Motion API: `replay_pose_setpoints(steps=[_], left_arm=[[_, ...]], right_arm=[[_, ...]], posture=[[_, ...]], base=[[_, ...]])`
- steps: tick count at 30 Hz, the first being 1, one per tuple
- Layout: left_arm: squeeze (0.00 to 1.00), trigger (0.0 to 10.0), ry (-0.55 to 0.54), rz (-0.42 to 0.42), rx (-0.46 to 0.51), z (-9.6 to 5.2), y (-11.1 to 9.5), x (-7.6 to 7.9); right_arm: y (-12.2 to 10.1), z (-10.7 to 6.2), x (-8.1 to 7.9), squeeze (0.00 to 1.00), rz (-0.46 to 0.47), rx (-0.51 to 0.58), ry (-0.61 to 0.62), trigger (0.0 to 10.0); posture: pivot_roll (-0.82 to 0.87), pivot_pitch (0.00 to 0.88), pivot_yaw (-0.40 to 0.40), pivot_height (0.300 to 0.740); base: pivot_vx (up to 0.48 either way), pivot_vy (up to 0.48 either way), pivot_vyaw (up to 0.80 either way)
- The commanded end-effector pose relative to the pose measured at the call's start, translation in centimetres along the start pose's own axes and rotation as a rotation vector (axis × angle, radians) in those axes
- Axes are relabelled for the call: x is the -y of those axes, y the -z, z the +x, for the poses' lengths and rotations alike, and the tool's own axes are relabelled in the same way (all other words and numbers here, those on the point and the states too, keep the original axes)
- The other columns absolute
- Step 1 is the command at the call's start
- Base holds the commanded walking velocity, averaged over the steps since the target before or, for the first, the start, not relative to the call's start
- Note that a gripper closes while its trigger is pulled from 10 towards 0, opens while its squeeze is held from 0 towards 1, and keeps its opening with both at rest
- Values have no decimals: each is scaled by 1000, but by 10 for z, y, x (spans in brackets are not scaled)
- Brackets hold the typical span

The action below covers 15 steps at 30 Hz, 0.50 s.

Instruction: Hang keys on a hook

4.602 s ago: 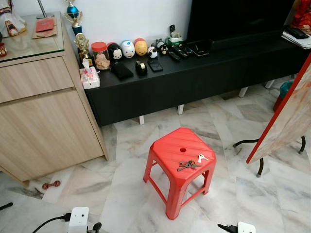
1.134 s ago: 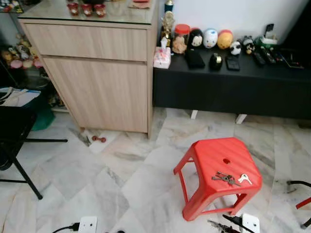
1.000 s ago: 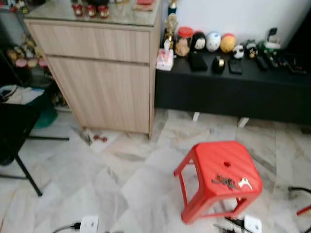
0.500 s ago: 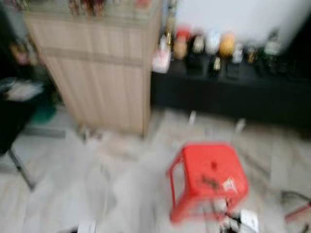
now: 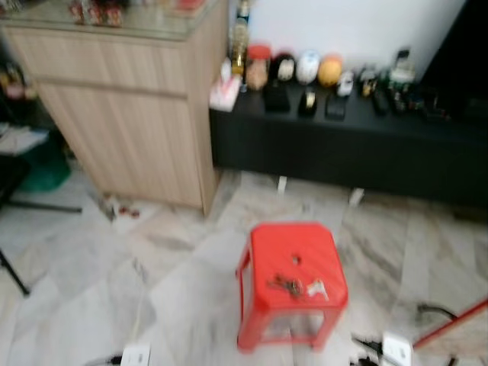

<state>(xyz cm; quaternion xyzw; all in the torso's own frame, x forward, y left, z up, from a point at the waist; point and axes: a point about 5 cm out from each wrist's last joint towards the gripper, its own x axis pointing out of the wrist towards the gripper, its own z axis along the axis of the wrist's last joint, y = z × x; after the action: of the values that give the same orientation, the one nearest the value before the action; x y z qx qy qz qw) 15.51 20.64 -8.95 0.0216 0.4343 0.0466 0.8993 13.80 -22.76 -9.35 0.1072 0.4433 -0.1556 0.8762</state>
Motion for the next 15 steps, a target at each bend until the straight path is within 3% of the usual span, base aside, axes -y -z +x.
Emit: replay_pose_setpoints(steps=[1, 15], left_arm=[[0, 10000, 1, 13, -39, -2, 8, -2], [0, 10000, 5, 17, -55, -4, 14, -1]], right_arm=[[-3, 0, 0, 0, 15, 22, 15, 10000], [-4, 0, 1, 0, 71, 60, 66, 10000]], posture=[[-5, 103, -80, 740], [-33, 98, -72, 740]], base=[[0, -326, 0], [0, -323, 0]])
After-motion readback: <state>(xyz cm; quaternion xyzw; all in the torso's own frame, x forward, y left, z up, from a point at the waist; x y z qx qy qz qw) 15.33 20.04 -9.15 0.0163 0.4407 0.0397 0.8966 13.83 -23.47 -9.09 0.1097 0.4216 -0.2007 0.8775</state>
